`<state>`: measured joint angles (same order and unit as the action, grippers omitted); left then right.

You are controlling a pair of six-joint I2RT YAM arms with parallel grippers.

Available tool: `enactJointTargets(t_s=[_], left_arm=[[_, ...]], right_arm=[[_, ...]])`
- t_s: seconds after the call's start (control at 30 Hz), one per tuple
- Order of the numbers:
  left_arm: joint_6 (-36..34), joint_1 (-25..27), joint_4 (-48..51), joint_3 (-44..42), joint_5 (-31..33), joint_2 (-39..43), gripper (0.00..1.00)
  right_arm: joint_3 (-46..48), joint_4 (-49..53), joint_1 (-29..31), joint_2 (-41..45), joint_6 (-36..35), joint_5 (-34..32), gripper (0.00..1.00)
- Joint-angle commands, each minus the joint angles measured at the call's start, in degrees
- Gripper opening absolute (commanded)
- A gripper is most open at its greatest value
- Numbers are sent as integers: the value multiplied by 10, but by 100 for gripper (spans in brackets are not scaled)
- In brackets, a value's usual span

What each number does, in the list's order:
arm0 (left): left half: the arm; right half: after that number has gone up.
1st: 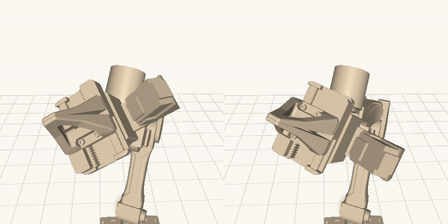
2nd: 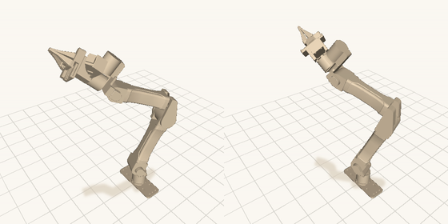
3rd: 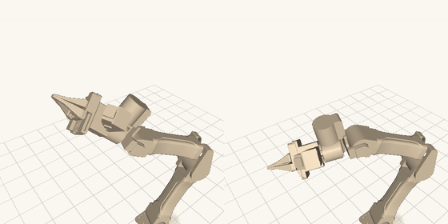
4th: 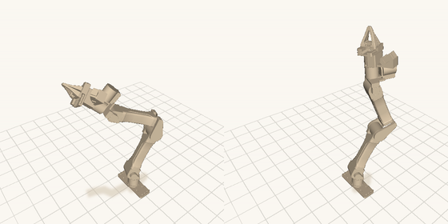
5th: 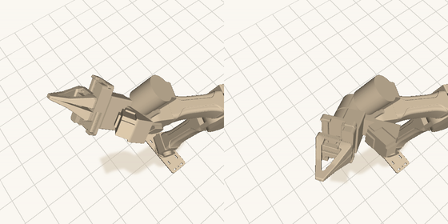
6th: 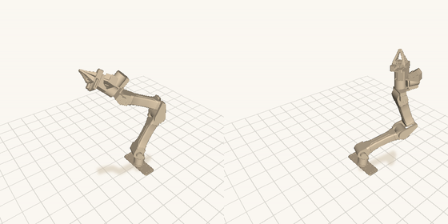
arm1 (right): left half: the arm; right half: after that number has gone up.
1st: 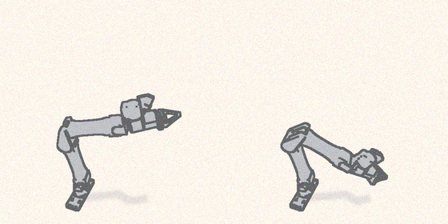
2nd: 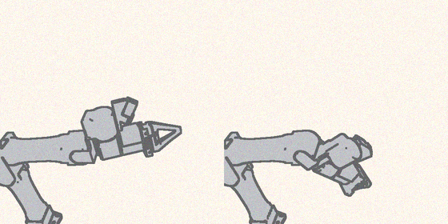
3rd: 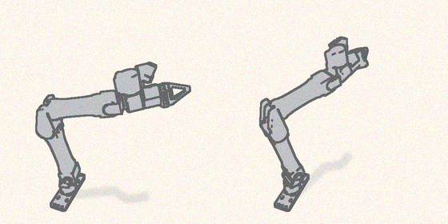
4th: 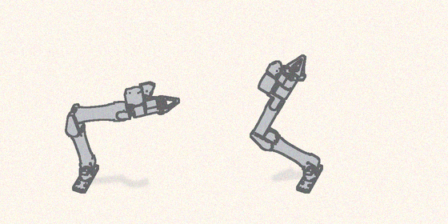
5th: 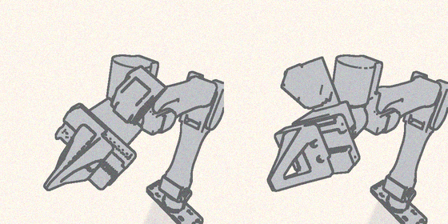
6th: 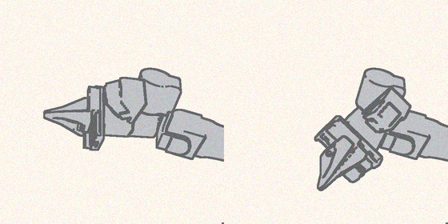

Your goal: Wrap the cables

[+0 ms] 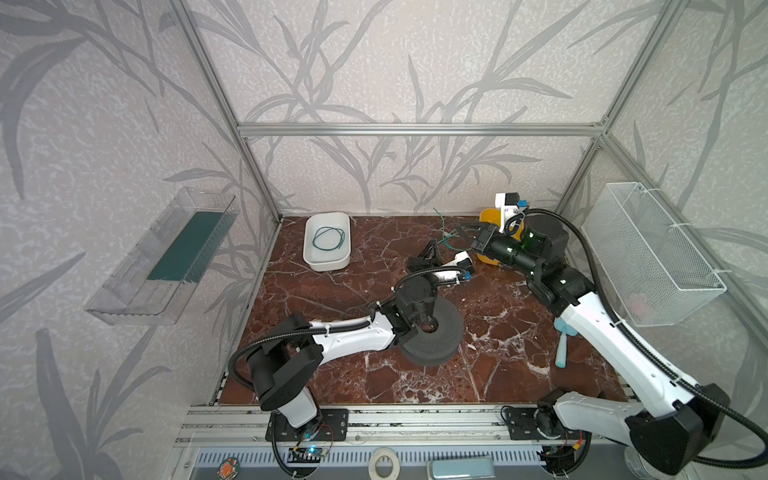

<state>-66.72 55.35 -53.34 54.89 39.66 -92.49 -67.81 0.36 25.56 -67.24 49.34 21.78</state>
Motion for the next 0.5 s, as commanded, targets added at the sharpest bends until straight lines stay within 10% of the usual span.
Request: enactJointTargets(t_s=[0.0, 0.47], left_arm=[[65, -23, 63, -15, 0, 55, 0], [383, -147, 415, 75, -128, 182, 0]], right_arm=[[3, 17, -32, 56, -36, 38, 0], [128, 23, -106, 102, -80, 208, 0]])
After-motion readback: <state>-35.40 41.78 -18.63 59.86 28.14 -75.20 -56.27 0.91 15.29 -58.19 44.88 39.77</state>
